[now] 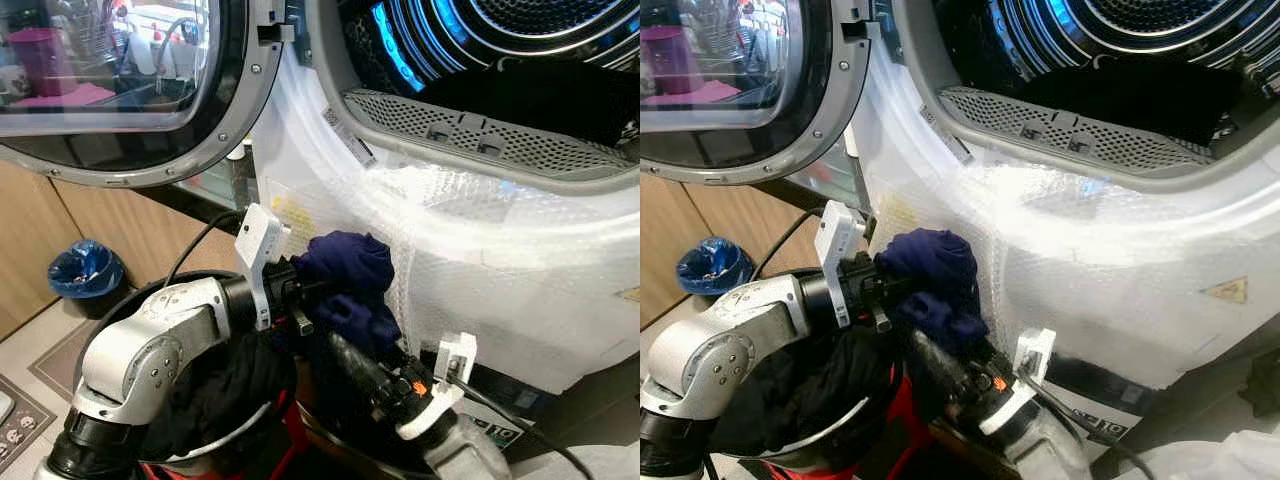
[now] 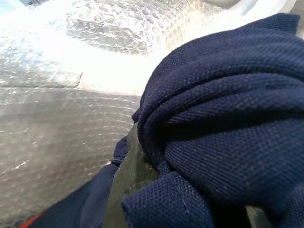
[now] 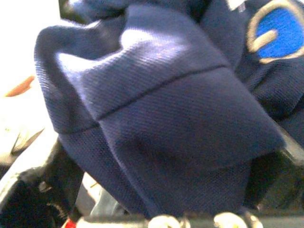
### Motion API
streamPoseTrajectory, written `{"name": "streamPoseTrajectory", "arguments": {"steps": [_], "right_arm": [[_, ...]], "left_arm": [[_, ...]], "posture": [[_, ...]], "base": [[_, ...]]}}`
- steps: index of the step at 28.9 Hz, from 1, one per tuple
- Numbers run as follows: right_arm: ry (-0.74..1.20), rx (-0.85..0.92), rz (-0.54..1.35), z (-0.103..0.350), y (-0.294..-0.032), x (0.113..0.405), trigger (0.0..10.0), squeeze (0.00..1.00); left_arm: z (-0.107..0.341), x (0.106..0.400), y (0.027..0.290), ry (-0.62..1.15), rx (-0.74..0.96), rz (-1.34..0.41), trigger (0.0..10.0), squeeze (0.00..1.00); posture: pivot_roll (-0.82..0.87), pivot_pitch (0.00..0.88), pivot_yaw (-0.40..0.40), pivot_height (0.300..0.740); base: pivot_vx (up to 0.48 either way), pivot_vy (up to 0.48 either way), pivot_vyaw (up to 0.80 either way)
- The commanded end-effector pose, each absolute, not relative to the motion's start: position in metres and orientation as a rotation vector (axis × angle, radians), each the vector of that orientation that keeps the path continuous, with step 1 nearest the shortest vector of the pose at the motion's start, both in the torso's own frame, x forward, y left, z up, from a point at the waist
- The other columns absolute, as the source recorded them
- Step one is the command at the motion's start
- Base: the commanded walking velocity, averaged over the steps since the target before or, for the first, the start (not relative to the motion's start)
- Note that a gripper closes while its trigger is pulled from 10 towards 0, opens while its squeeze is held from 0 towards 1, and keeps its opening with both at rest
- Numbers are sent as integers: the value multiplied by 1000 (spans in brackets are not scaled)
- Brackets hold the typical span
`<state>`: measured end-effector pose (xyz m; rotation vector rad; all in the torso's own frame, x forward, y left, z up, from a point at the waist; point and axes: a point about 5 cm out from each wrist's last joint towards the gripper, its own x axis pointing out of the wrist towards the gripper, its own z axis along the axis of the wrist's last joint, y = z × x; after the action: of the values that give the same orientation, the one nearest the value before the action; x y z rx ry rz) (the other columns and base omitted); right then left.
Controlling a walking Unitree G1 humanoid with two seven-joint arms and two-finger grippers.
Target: Clothes washing
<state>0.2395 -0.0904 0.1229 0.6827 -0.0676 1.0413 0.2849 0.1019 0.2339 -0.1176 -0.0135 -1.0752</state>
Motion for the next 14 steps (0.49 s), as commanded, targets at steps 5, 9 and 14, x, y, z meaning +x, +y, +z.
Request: {"name": "streamPoseTrajectory", "arguments": {"steps": [5,9,14], "right_arm": [[-90,717,1025,130,-83,244,10000,0],[-77,679,1016,129,-76,246,10000,0],[-28,564,887,122,-58,258,10000,0]], "left_arm": [[239,283,97,-29,-104,-1102,0,0],[239,283,96,-28,-104,-1107,0,0],[240,284,95,-28,-105,-1113,0,0]], "posture": [[-19,90,13,740],[-17,88,17,740],[-17,84,20,740]], "base": [[0,0,0],[0,0,0],[0,0,0]]}}
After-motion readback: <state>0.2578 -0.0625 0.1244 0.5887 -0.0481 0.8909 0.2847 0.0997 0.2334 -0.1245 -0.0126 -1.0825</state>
